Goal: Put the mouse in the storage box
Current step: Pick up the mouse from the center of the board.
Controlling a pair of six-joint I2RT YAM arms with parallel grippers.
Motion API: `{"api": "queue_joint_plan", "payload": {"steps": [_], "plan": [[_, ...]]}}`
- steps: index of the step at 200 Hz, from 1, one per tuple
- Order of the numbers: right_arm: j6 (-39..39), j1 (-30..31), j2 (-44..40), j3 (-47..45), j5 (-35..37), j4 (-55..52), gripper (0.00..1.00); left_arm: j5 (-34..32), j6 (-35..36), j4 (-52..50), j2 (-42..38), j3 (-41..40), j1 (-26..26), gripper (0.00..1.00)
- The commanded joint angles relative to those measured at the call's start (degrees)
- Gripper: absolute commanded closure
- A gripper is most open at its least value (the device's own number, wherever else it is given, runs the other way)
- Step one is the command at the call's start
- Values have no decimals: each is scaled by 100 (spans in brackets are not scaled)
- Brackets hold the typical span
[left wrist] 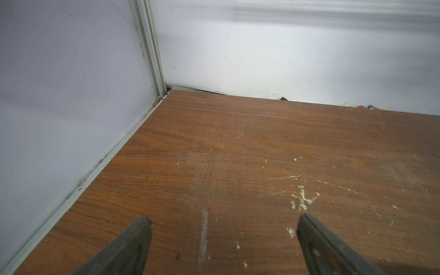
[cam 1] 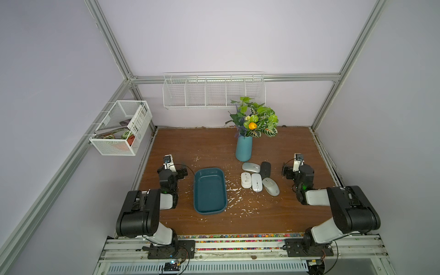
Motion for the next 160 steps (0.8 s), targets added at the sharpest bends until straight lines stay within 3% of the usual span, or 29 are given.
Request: {"api": "queue_joint_plan", "payload": {"steps": [1,78,89,98,112,125,133,147,153,160], "plan": [[-39,18,67,60,-46,160,1,64,69,88,41,121,-30,0],[-17,16,70,90,-28,120,1,37,-23,15,38,155,16,0],[48,-56,55,115,-77,49,1,-258,-41,24,-9,160,-43,0],[33,19,-35,107,266,60,1,-928,40,-58,-313,102,-322,0],[-213,617,-1030,306,1727,-982,1,-1872,592,-659,-1194,178,-1043,0],[-418,1071,-2380,712,2133,-2193,1,-2044,795,-1445,-2044,497,-1647,0],[-332,1191,-3201,1025,1902,-3183,1,-1910,687,-2096,-2641,741,-1926,0],[965,1137,-4339,1282,1765,-4610,1,-1860,-534,-3844,-3611,1294,-2211,0],[1686,1075,-4698,1030,2105,-4525,1,-2072,-1299,-4612,-3937,1495,-2323,0],[2431,1002,-5052,614,2294,-4150,2,-1977,-1785,-4790,-4284,1528,-2322,0]]}}
